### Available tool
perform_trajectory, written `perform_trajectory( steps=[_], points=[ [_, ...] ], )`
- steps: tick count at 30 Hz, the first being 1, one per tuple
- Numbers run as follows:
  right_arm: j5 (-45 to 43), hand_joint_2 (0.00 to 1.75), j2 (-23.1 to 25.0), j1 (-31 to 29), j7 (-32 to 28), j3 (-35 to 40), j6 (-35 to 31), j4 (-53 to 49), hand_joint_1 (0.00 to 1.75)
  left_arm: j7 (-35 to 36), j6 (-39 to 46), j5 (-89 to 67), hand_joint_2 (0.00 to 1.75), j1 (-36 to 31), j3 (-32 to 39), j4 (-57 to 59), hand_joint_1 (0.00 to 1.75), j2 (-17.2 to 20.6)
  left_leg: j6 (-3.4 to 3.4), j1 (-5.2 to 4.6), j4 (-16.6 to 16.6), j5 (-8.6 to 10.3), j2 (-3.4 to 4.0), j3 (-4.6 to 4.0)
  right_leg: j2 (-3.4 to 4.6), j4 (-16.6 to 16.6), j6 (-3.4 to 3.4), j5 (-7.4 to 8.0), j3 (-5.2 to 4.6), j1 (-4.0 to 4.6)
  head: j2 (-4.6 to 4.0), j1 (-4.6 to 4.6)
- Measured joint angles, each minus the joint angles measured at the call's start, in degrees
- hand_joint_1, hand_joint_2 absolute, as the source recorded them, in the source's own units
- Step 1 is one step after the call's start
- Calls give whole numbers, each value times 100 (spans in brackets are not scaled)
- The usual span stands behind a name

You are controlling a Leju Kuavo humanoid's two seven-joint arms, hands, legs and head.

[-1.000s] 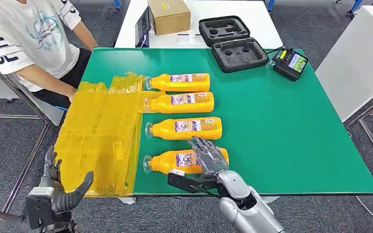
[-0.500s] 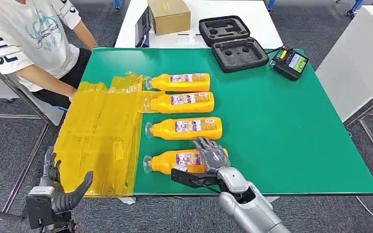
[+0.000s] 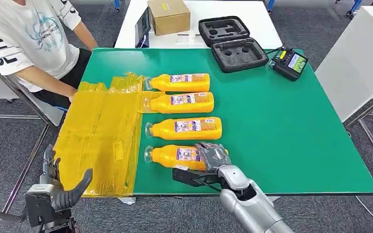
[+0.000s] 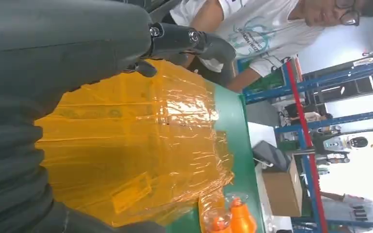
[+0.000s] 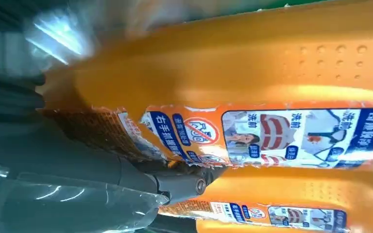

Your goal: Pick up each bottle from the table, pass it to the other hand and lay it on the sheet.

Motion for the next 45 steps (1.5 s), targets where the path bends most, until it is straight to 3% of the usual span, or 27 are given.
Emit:
perform_trajectory(
  steps=[4, 9, 13, 15, 18, 22, 31, 38, 45],
  points=[
    [-269, 175, 0, -32, -212, -20, -2, 26, 175, 0, 9, 42, 175, 1, 0, 0, 0, 0, 0, 0, 0, 0, 0, 0, 0, 0, 0, 0, 0, 1, 0, 0],
    [-1123, 175, 7, -15, -1081, -39, -63, -28, 175, -33, -42, 90, 175, 0, 0, 0, 0, 0, -1, 1, 0, -1, 3, 1, 1, 0, 0, 0, -2, 1, 0, 0],
    [-1239, 175, 37, 40, -1200, -44, -72, -68, 175, -39, -48, 101, 175, 1, 0, 0, 0, 0, -1, 1, 0, 0, 1, -1, -1, 1, -1, -1, -2, 1, 0, 2],
    [-1563, 175, 37, 99, -1631, -70, -160, -127, 175, -63, -77, 101, 175, 0, 0, 7, 0, 0, -1, 1, 0, 0, 1, -3, 0, 1, 0, 0, -2, 1, 0, 4],
    [-2451, 175, 127, 226, -2803, -183, -376, -391, 175, -151, -101, 138, 175, -44, -4, 48, 0, 0, 0, 0, 0, 0, 1, -3, 0, 1, 1, 1, -3, -5, 0, 0],
    [-3174, 175, 315, 297, -3445, -383, -779, -744, 175, -247, -55, 326, 175, -93, -2, 92, 0, -4, 0, 0, 0, 0, 0, -3, 0, 1, 1, 0, -3, -4, 0, -2],
    [-3464, 175, 577, 421, -3659, -651, -1234, -1014, 175, -264, -157, 666, 175, -67, 4, 81, 0, -26, 0, 0, 0, 0, 0, -4, 0, 1, 1, 0, -2, -5, 0, 0],
    [-3672, 175, 680, 528, -3849, -765, -1552, -970, 175, -116, -1286, 1666, 175, 12, -70, 28, 0, -28, 0, 0, 0, 0, 0, -5, -1, 1, 1, 0, -4, -6, 0, 0],
    [-3720, 175, 715, 575, -3906, -802, -1580, -855, 175, -103, -1418, 1764, 175, 12, -160, 31, 0, -26, 0, 0, 0, -1, 0, -5, 0, 1, 0, -1, -5, -5, 0, 0]
  ],
)
